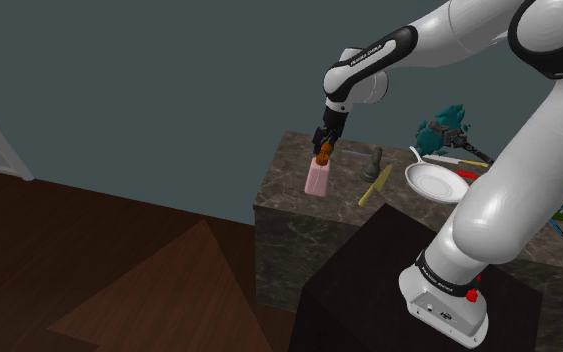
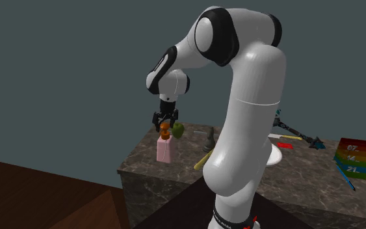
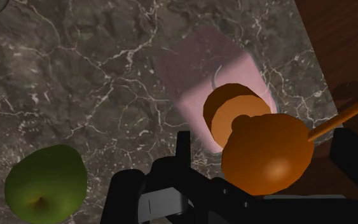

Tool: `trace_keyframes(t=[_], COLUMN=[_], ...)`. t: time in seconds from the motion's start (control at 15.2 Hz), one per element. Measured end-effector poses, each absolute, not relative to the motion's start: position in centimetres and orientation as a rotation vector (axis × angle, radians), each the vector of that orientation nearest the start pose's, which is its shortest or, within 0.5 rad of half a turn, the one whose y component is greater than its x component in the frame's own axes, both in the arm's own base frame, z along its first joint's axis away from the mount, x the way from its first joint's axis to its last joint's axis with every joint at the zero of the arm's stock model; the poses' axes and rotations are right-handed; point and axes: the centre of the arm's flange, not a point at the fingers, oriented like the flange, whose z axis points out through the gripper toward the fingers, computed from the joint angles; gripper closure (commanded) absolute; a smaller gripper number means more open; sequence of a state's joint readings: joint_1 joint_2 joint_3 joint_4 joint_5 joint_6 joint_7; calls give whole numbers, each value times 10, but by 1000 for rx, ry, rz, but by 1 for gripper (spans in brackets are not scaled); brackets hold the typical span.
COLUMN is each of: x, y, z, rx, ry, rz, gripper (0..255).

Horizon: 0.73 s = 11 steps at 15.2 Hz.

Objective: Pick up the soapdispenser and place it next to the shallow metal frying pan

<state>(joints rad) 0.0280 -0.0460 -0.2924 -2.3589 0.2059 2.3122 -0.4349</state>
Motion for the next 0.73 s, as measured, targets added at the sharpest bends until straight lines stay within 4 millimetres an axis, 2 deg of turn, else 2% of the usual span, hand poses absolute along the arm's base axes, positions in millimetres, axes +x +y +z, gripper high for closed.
trace_keyframes(t=[0.46,0.53,0.73], x=[479,479,479], y=[-125,-125,-125], z=[339,339,339], rx=[-2984,-2984,-2984], ry=[-46,-46,-46], rz=[-80,-80,-80], gripper=[0,255,255])
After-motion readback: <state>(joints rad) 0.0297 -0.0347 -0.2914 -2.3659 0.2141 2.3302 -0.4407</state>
